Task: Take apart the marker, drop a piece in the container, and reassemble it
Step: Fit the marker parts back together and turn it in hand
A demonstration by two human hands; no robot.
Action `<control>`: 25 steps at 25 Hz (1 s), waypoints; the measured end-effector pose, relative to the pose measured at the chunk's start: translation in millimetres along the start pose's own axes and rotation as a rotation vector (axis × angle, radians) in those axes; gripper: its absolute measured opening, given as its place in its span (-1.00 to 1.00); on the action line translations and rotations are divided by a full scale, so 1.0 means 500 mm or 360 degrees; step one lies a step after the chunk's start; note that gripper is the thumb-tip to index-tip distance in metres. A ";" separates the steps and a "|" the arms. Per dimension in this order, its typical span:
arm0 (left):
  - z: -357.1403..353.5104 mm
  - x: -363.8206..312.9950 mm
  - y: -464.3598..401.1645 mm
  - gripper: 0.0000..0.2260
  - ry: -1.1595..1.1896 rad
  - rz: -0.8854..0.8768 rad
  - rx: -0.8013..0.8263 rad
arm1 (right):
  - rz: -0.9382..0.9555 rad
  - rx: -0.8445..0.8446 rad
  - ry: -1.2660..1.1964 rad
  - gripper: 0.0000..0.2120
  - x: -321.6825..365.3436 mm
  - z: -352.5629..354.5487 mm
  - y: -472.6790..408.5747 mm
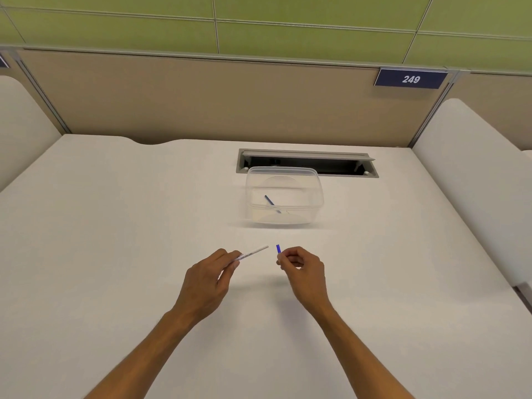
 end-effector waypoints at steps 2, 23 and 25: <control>0.001 0.002 -0.001 -0.83 -0.0006 0.0012 0.0012 | 0.0060 0.0022 -0.0103 -0.91 0.017 0.016 0.010; 0.008 -0.014 -0.007 -0.81 0.0022 -0.0001 0.0051 | 0.0244 -0.0023 -0.0095 -0.89 0.049 0.052 0.017; 0.008 -0.015 -0.008 -0.81 0.0022 0.0000 0.0044 | 0.0245 -0.0008 -0.0092 -0.88 0.046 0.052 0.019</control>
Point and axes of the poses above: each hand's wrist, its own y-axis away from the middle knuckle, its own z-axis out of the back of the hand, x = y × z, the point moved 6 cm from there along -y, towards the middle knuckle, and after that the axes turned 14 degrees about y, right-handed, at the moved point
